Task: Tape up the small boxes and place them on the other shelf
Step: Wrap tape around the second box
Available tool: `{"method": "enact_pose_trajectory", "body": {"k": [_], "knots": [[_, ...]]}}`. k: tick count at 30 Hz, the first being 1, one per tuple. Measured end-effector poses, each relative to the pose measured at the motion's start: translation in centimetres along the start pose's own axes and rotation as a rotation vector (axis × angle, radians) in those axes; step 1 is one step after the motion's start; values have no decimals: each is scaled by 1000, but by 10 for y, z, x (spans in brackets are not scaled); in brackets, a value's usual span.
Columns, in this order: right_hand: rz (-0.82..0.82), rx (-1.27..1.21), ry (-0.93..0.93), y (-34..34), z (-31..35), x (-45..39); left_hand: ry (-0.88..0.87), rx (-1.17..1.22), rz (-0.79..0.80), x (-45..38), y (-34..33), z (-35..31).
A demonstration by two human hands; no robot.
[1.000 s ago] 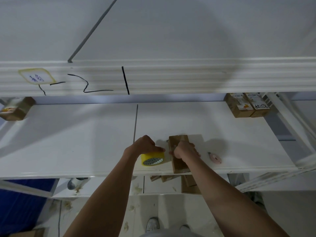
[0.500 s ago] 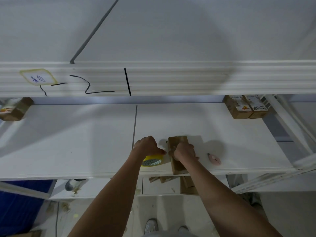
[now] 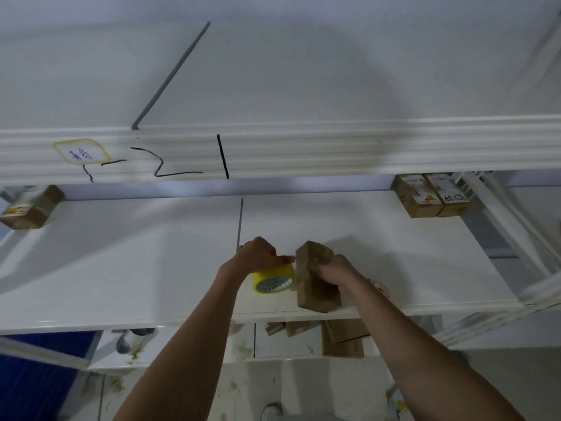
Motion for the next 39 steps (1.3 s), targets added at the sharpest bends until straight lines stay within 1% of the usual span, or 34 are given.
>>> {"method": "enact_pose_trajectory", "body": {"k": [4,7,12,14,21,28,34,39], "knots": [[81,-98,8,2,-12,-2,-25,128,34,1,12,-4],[116,-141,0,0,-20,-2,-19,159,14,2,14,-6],[108,-54,-2,5,-27,-3,7,82,-19,-2,10,-17],[117,-55,-2,6,-29,-4,9,71,-28,-3,9,-18],[143,-227,26,13,-35,-3,1,60,-47,-6,1,-31],[134,-288,38,29,-26,9,1,60,-52,-9,-4,-36],[161,-210,-30,39,-24,16,-16,64,-47,-11,-9,-45],[122,-177,37,45,-17,23,-43,15,-60,-15,-9,-52]]}}
Point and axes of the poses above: each hand's wrist, its own x-axis away from the middle knuckle, its own y-axis out of the back of the hand, z = x × y, the point moved 7 cm from there along -x, towards the middle knuckle, and after that the axes turned 12 degrees about x, right-handed, at the moved point
